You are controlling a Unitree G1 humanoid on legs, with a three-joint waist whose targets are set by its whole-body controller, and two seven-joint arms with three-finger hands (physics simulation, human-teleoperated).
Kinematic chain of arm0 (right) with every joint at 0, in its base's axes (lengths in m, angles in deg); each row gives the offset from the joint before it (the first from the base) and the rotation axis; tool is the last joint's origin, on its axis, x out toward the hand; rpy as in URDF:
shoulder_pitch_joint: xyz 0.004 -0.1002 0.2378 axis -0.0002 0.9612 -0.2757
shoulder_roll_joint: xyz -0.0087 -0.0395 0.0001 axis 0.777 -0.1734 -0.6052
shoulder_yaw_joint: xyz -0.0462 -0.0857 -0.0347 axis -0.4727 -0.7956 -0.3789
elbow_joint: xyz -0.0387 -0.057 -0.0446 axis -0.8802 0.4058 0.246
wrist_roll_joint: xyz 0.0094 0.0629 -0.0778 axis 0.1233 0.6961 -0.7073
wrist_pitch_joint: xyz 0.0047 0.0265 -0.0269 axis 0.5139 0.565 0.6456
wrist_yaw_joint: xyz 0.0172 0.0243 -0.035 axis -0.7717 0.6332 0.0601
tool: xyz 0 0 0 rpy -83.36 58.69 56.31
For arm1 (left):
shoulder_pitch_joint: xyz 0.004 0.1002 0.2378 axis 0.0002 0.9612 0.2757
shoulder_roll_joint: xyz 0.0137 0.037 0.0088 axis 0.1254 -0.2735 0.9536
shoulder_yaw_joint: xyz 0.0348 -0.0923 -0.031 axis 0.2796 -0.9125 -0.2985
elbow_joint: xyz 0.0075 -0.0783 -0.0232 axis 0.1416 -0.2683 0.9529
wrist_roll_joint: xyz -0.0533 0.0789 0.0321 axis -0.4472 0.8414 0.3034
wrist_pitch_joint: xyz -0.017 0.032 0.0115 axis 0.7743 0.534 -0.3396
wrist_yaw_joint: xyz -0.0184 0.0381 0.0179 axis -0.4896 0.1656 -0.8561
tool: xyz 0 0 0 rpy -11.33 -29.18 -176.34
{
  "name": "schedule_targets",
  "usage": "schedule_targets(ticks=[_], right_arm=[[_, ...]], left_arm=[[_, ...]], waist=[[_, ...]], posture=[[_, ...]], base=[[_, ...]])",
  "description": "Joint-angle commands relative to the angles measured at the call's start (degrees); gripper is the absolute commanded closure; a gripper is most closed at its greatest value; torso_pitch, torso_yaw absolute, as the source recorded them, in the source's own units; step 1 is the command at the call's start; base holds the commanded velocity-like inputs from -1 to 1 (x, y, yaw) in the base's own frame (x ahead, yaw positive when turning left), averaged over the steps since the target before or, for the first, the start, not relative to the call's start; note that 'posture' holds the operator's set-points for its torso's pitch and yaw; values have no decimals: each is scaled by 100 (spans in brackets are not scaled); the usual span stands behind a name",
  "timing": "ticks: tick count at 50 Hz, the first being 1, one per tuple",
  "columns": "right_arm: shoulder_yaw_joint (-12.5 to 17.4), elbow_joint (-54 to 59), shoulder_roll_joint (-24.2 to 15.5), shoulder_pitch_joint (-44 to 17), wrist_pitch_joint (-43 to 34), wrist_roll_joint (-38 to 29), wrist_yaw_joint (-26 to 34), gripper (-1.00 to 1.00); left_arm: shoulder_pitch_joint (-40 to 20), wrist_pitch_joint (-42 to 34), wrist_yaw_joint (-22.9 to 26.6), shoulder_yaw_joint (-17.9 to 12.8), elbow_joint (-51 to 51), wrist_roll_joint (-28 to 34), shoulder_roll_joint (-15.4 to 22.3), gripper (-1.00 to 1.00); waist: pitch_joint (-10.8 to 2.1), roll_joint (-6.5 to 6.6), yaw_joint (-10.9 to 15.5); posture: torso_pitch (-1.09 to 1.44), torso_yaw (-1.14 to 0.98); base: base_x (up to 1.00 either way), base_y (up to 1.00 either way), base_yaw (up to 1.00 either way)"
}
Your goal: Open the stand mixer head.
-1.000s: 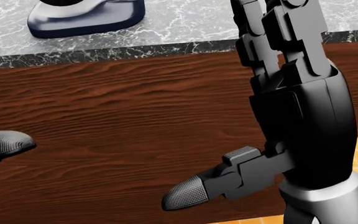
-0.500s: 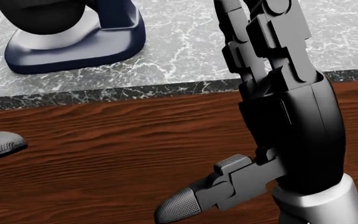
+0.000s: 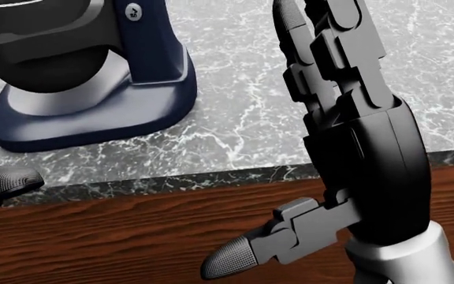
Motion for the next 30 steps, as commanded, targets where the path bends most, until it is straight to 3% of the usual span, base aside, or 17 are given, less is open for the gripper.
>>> schedule_targets(ticks=[1,3,5,6,9,11,14,15,18,19,20,21,22,23,25,27,30], right_arm=[[-40,-192,33,-134,205,33,4,-100],[-38,-169,30,-128,229,29,10,-100],[-37,-156,10,-131,241,17,42,-100],[-49,-159,11,-128,243,-2,51,-100],[-9,-188,32,-122,242,70,49,-100],[-28,-189,22,-109,231,33,41,-100],[-13,-180,27,-125,228,36,25,-100],[-21,-199,28,-122,229,44,27,-100],[-43,-218,26,-107,219,44,37,-100],[-45,-211,21,-108,206,23,38,-100],[-46,-195,27,-103,229,22,39,-100],[-50,-190,28,-98,234,15,38,-100],[-37,-188,35,-105,217,19,25,-100],[-27,-184,35,-107,228,29,24,-100],[-27,-171,31,-101,233,14,13,-100],[-42,-158,27,-92,227,16,26,-100],[-48,-151,38,-70,224,25,30,-100]], left_arm=[[-122,157,66,-43,-208,7,53,-100],[-139,157,64,-50,-198,8,63,-100],[-144,152,57,-50,-204,10,66,-100],[-146,150,50,-47,-209,15,64,-100],[-144,156,59,-37,-206,22,59,-100],[-136,155,59,-34,-217,24,58,-100],[-128,163,65,-45,-213,13,58,-100],[-135,160,60,-48,-215,10,60,-100],[-110,170,68,-43,-224,15,56,-100],[-125,160,57,-52,-221,8,61,-100],[-132,165,61,-49,-219,16,63,-100],[-126,166,60,-45,-219,15,59,-100],[-114,174,66,-41,-220,19,54,-100],[-110,186,72,-42,-218,26,52,-100],[-119,182,57,-52,-222,-4,52,-100],[-150,204,1,-84,-181,19,58,-100],[-184,113,-99,-131,-122,-84,96,-100]], waist=[[-31,-143,28],[-240,196,14],[-145,747,73],[63,141,122],[14,197,135],[-196,549,103],[-55,208,132],[-83,256,145],[-78,102,156],[-185,-8,155],[-58,-14,75],[52,-201,128],[-50,-19,90],[-145,33,98],[-94,133,58],[-122,396,-7],[-158,314,5]], posture=[[0,0],[0,0],[0,0],[0,0],[0,0],[0,0],[0,0],[0,0],[0,0],[0,0],[0,0],[0,0],[0,0],[0,0],[0,0],[0,0],[-2,0]], base=[[0,0,0],[0,0,0],[0,50,0],[-2,100,0],[-2,54,0],[0,20,0],[0,45,0],[0,0,0],[0,2,0],[0,77,0],[-5,91,0],[0,0,0],[0,0,0],[0,0,0],[0,0,0],[0,0,0],[0,0,0]])
